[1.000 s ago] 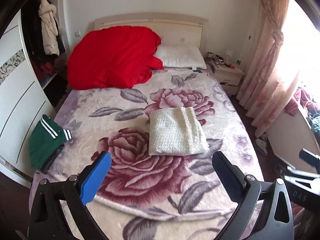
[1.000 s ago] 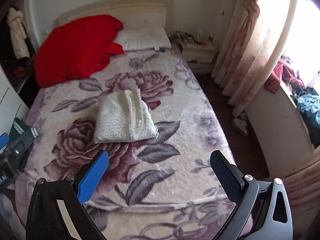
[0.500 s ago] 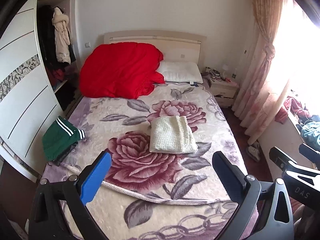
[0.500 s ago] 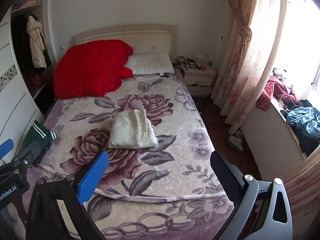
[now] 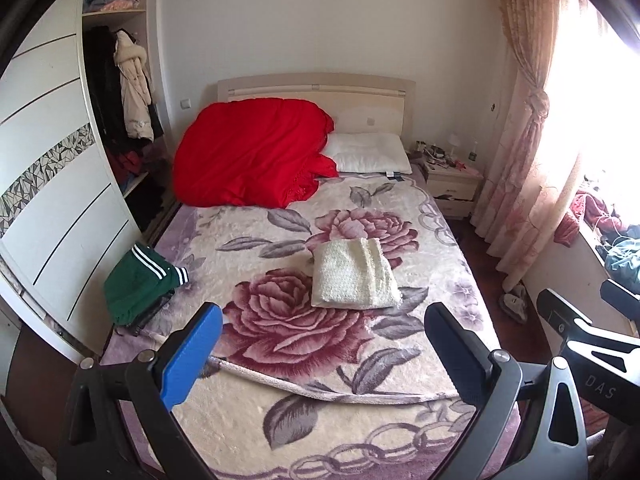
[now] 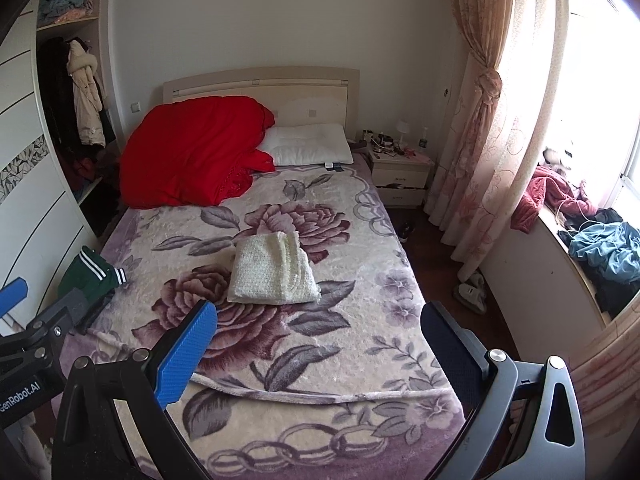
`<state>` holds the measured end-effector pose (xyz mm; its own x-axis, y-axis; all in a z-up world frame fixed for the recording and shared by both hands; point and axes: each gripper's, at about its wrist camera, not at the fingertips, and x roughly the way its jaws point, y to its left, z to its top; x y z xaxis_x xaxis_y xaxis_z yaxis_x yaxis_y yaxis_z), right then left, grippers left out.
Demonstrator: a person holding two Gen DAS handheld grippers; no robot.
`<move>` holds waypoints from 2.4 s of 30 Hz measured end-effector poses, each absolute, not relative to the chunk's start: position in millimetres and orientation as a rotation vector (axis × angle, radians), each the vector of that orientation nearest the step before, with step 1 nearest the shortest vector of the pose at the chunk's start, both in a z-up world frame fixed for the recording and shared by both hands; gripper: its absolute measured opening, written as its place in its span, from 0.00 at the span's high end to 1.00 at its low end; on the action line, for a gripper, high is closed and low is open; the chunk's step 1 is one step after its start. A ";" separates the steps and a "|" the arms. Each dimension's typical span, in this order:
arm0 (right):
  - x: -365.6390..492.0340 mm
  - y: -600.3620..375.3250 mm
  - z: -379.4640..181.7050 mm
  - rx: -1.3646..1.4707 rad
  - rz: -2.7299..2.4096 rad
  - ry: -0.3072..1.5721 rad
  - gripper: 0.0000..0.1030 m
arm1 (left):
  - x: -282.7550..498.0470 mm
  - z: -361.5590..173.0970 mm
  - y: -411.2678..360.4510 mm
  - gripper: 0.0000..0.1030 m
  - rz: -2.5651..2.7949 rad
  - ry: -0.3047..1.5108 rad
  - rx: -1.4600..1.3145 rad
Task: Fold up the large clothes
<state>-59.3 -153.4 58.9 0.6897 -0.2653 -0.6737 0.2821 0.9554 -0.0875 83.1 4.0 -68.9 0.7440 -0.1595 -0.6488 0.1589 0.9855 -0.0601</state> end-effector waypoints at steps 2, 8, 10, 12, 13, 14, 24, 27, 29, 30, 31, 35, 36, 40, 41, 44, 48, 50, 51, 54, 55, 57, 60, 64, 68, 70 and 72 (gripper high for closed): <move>-60.1 -153.1 60.6 0.028 -0.299 0.749 0.00 | 81.7 -68.7 5.5 0.00 -0.170 0.707 -0.004; -60.2 -154.2 65.7 0.020 -0.282 0.741 0.00 | 79.1 -70.5 6.9 0.00 -0.165 0.708 -0.010; -60.3 -156.1 66.9 0.020 -0.277 0.741 0.00 | 78.5 -70.8 6.5 0.00 -0.169 0.711 -0.011; -58.4 -159.0 68.2 0.022 -0.271 0.740 0.00 | 78.0 -70.5 5.9 0.00 -0.166 0.712 -0.006; -57.8 -159.9 68.4 0.019 -0.269 0.741 0.00 | 77.9 -70.5 5.7 0.00 -0.169 0.712 -0.008; -58.7 -159.0 68.0 0.022 -0.269 0.741 0.00 | 77.0 -70.5 5.1 0.00 -0.167 0.711 -0.006; -51.8 -167.7 67.1 0.024 -0.244 0.751 0.00 | 76.2 -69.7 4.7 0.00 -0.167 0.706 0.000; -52.1 -167.5 66.1 0.021 -0.245 0.750 0.00 | 75.2 -68.9 5.3 0.00 -0.166 0.705 -0.001; -53.0 -167.2 65.1 0.020 -0.246 0.748 0.00 | 76.7 -69.2 6.2 0.00 -0.169 0.705 0.000; -52.2 -167.5 65.1 0.020 -0.246 0.747 0.00 | 76.7 -69.3 6.3 0.00 -0.169 0.706 0.001; -51.9 -167.5 65.0 0.019 -0.246 0.746 0.00 | 76.0 -69.0 5.8 0.00 -0.168 0.706 0.002; -52.1 -166.5 64.8 0.016 -0.247 0.745 0.00 | 76.2 -68.8 6.2 0.00 -0.168 0.703 0.001; -52.3 -166.5 64.5 0.017 -0.247 0.745 0.00 | 76.3 -69.1 6.4 0.00 -0.169 0.705 0.002; -53.7 -166.6 64.5 0.016 -0.249 0.743 0.00 | 75.2 -68.8 5.5 0.00 -0.167 0.703 0.001; -53.1 -166.9 64.4 0.017 -0.247 0.743 0.00 | 75.8 -69.2 6.3 0.00 -0.168 0.704 0.002; -52.5 -167.1 64.1 0.015 -0.248 0.743 0.00 | 75.3 -66.6 5.5 0.00 -0.165 0.700 0.004; -51.7 -167.9 63.6 0.019 -0.245 0.744 0.00 | 75.6 -64.6 4.7 0.00 -0.166 0.699 0.005; -51.7 -168.3 64.0 0.017 -0.247 0.744 0.00 | 75.2 -64.9 5.2 0.00 -0.164 0.699 0.004; -52.6 -168.0 64.0 0.020 -0.246 0.743 0.00 | 75.1 -64.8 4.8 0.00 -0.164 0.697 0.006; -52.6 -167.9 64.0 0.022 -0.246 0.744 0.00 | 76.1 -63.1 3.6 0.00 -0.163 0.697 0.006; -55.1 -166.8 64.0 0.023 -0.252 0.743 0.00 | 76.1 -63.6 4.1 0.00 -0.164 0.699 0.006; -53.8 -167.7 64.3 0.025 -0.248 0.742 0.00 | 75.9 -63.8 4.1 0.00 -0.164 0.698 0.005; -53.4 -168.7 64.4 0.024 -0.248 0.739 0.00 | 76.0 -62.4 3.8 0.00 -0.164 0.698 0.005; -53.8 -168.9 65.2 0.028 -0.252 0.736 0.00 | 76.3 -61.4 3.8 0.00 -0.165 0.698 0.004; -54.3 -167.9 65.5 0.026 -0.252 0.739 0.00 | 76.1 -61.0 3.7 0.00 -0.163 0.698 0.005; -55.5 -167.0 65.4 0.028 -0.254 0.739 0.00 | 76.1 -60.9 3.6 0.00 -0.164 0.699 0.004; -55.2 -166.5 65.5 0.028 -0.254 0.739 0.00 | 75.6 -61.2 3.6 0.00 -0.162 0.697 0.003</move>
